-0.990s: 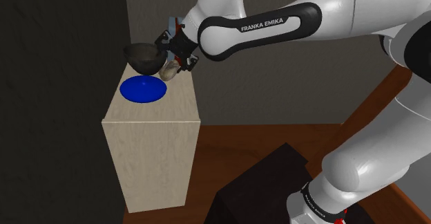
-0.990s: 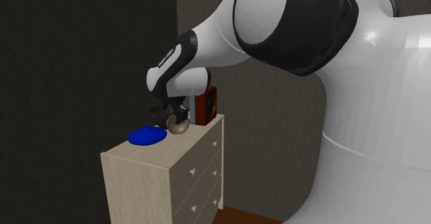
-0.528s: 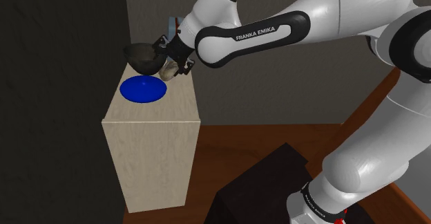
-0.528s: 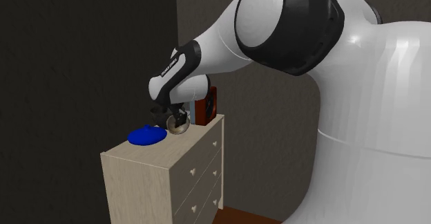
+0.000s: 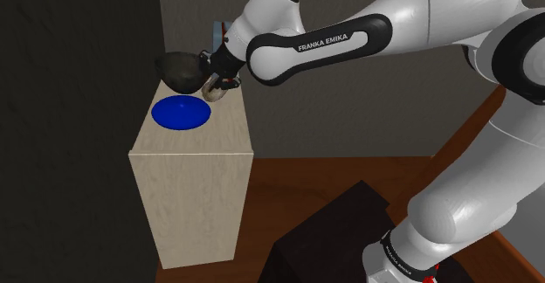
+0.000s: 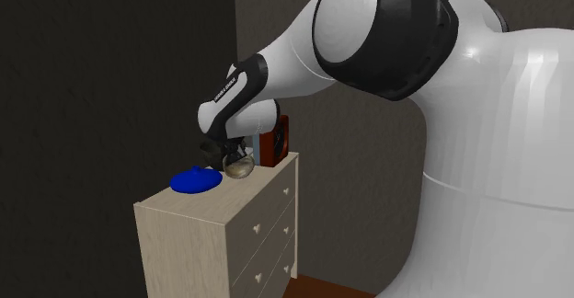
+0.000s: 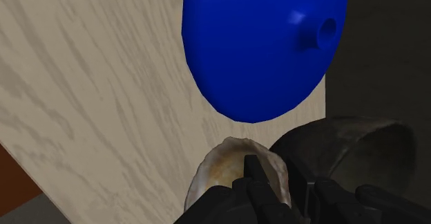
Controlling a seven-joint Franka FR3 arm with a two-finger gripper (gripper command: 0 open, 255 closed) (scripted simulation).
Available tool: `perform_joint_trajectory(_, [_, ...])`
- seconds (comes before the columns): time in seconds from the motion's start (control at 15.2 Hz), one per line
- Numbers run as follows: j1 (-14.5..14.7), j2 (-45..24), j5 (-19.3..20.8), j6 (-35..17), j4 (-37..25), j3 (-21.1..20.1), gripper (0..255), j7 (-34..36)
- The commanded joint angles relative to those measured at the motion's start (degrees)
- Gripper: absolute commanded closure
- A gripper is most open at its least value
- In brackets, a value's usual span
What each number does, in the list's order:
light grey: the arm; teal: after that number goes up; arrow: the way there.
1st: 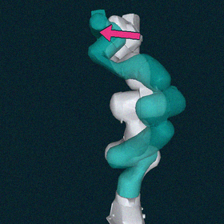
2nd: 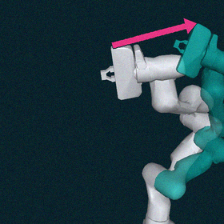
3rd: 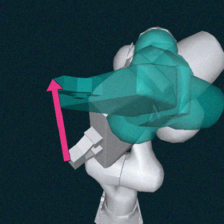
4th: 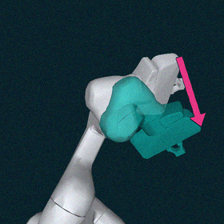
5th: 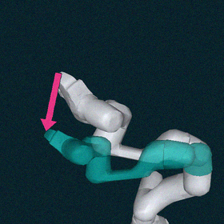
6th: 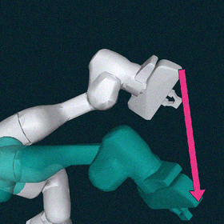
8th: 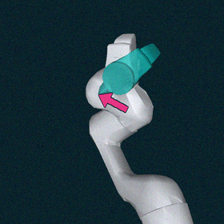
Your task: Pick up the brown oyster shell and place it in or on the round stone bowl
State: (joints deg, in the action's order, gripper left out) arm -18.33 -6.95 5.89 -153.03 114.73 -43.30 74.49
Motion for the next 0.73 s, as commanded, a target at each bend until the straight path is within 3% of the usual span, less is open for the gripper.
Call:
perform_joint_trajectory(0.0, [0.0,-0.1,0.0,0.0,0.0,0.0,255,0.0])
perform_joint_trajectory(0.33, [0.0,0.0,0.0,0.0,0.1,0.0,255,0.0])
perform_joint_trajectory(0.66, [-0.7,1.7,-2.5,3.6,-2.3,-0.6,255,-1.6])
